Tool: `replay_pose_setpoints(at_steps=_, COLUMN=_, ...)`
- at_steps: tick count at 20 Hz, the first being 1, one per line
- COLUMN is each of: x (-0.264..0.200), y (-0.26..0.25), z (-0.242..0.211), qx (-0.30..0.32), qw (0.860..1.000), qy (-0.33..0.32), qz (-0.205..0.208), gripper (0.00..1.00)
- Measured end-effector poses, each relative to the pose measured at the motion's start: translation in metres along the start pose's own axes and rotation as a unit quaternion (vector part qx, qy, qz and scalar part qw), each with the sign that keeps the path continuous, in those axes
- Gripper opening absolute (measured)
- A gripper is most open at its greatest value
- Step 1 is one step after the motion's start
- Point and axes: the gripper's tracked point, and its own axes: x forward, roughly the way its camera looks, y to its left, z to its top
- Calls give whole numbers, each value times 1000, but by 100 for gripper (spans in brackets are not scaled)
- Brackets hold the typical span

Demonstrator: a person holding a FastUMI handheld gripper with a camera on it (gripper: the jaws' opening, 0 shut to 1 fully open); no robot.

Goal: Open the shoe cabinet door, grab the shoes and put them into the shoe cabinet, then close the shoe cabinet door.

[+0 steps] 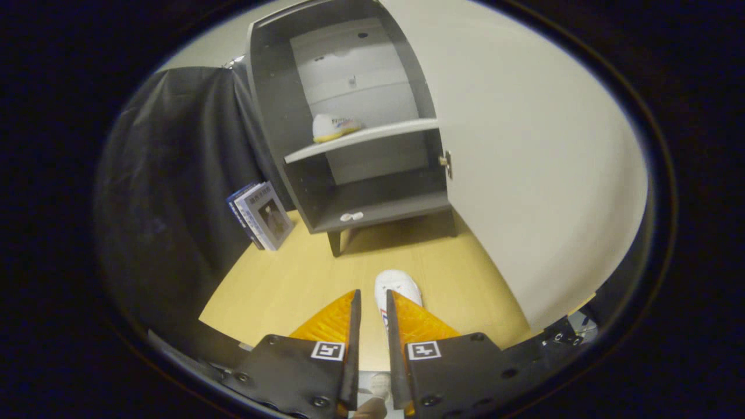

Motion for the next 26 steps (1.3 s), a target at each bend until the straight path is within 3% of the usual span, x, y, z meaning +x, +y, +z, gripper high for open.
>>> replay_pose_setpoints(at_steps=10, x=89, y=-23, z=-112, qx=1, qw=994, qy=109, qz=-8, gripper=25)
replay_pose_setpoints(at_steps=17, x=117, y=-20, z=-108, qx=11, qw=994, qy=104, qz=9, gripper=23)
replay_pose_setpoints(at_steps=24, x=142, y=-11, z=-110, qx=-21, qw=992, qy=121, qz=24, gripper=25)
replay_pose_setpoints(at_steps=26, x=141, y=-12, z=-109, qx=-29, qw=992, qy=117, qz=22, gripper=14)
